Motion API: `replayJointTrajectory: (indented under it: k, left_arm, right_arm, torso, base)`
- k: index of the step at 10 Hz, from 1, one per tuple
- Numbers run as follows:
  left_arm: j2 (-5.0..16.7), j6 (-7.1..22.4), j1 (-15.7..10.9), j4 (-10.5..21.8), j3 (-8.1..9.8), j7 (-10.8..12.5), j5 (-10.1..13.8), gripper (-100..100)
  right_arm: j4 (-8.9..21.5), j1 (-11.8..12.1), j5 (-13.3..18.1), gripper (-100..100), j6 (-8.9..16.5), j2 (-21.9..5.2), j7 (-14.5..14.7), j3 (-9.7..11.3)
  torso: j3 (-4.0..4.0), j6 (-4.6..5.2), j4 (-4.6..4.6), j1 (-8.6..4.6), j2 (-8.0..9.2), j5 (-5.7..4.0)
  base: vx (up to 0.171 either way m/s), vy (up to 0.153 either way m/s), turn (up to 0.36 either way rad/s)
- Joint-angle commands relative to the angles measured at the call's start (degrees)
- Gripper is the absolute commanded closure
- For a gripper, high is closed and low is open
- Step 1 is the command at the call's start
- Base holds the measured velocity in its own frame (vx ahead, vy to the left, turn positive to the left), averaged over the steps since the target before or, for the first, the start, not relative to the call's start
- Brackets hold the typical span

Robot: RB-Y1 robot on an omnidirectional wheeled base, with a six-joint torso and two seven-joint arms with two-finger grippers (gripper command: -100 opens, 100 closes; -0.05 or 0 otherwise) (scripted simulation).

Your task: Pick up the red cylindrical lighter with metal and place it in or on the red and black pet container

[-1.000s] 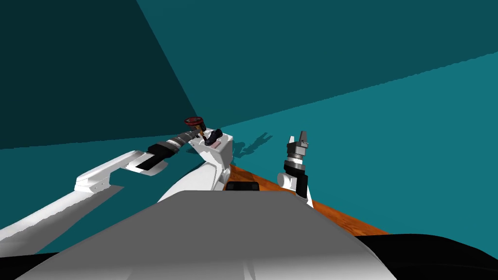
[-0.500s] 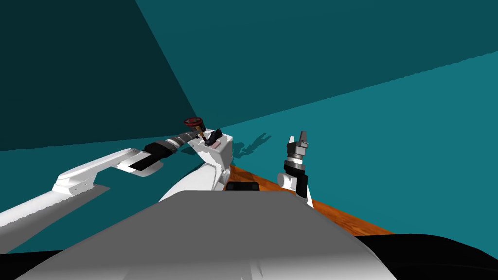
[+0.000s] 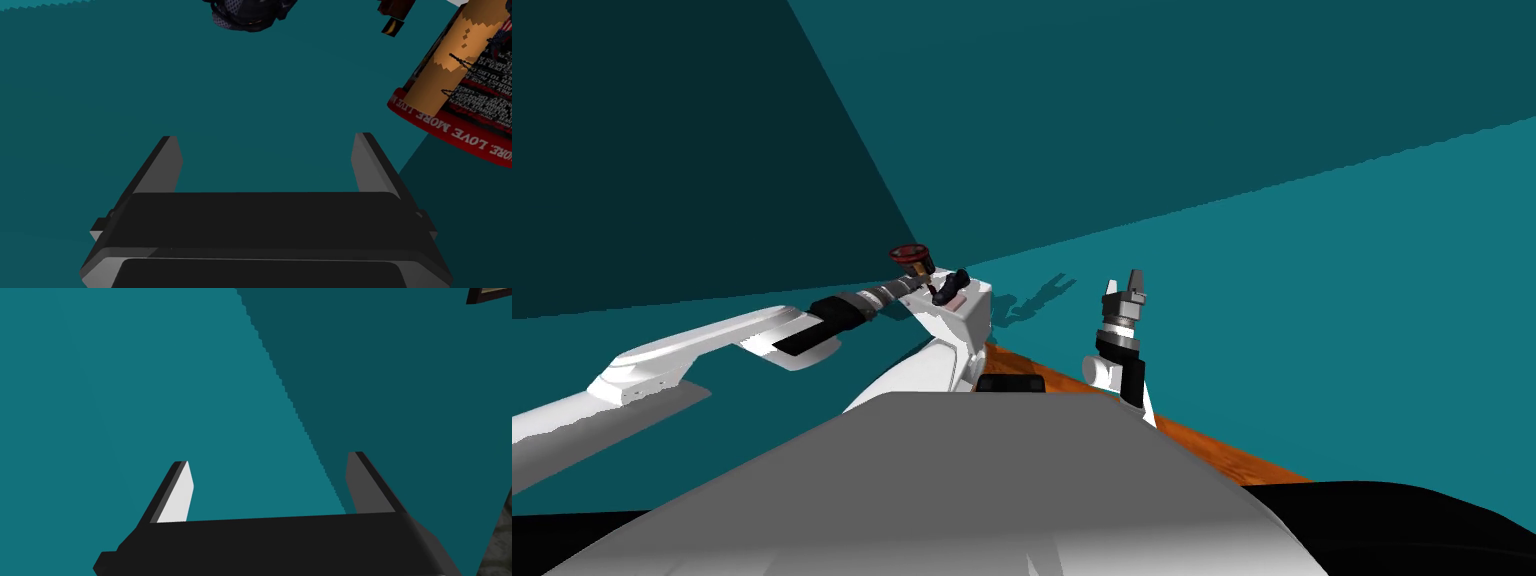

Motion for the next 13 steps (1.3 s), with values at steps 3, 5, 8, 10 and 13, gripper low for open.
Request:
replayJointTrajectory:
  k: [3,5,8,10,13]
  left_arm:
    - [5.4,3.8,2.1,-1.3,-2.64,2.7,1.8,-100]
    - [8.0,5.6,3.2,-1.9,-3.98,4.0,2.7,-100]
    - [11.4,7.8,4.7,-2.8,-5.67,5.6,3.7,-100]
    - [14.2,9.8,5.9,-3.6,-7.04,7.0,4.7,-100]
    - [11.8,8.6,5.4,-2.1,-6.94,6.0,4.1,-100]
  right_arm:
    - [0.0,0.0,0.0,0,0.0,0.0,0.0,0.0]
    - [0.0,0.0,0.0,0,0.0,0.0,0.0,0.0]
    - [0.0,0.0,0.0,0,0.0,0.0,0.0,0.0]
    - [0.0,0.0,0.0,0,0.0,0.0,0.0,0.0]
    - [0.0,0.0,0.0,0,0.0,0.0,0.0,0.0]
  torso:
    - [-0.01,0.00,-0.01,-0.04,-0.02,-0.01]
    - [-0.03,0.01,-0.02,0.00,-0.05,0.00]
    - [-0.02,0.00,-0.01,-0.06,-0.02,-0.01]
    - [0.12,-0.01,0.05,-0.15,0.22,-0.04]
    - [0.17,0.01,0.07,-0.09,0.30,-0.02]
  base:
    - [0.086,0.013,0.026]
    - [0.088,0.019,0.027]
    - [0.064,-0.003,0.034]
    - [0.015,-0.015,0.048]
    - [0.008,-0.003,-0.028]
